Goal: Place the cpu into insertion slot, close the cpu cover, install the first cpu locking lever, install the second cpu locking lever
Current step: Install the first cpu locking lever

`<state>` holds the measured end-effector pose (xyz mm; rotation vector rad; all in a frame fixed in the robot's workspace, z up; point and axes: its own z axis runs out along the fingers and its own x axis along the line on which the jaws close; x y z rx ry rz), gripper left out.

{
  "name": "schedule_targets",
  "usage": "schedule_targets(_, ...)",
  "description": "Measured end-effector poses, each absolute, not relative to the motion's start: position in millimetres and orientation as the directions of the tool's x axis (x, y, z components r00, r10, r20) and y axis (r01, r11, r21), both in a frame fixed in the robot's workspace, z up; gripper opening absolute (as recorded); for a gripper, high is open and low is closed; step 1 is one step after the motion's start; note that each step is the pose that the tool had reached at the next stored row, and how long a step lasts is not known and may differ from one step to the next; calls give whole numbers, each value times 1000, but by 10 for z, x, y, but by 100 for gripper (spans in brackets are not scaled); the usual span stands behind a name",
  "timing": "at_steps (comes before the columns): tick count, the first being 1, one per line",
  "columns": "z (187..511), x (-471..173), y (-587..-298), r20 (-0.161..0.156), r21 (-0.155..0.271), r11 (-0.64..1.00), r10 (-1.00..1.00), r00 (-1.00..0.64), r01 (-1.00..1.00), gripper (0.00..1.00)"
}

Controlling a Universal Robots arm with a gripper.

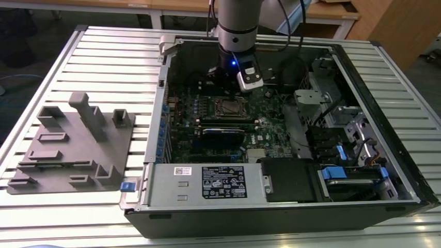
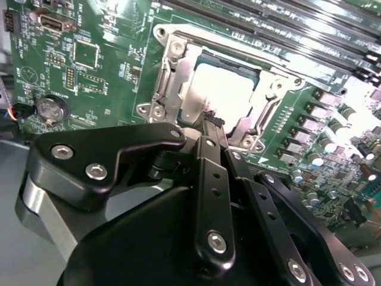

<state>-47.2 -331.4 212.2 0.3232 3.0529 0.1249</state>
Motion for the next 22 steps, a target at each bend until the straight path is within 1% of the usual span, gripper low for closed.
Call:
schedule_targets(14, 2121, -472, -3383, -61, 83, 975, 211, -976, 206, 11)
schedule_targets(22, 2198, -471, -3383, -61, 82, 975, 211, -976, 206, 11)
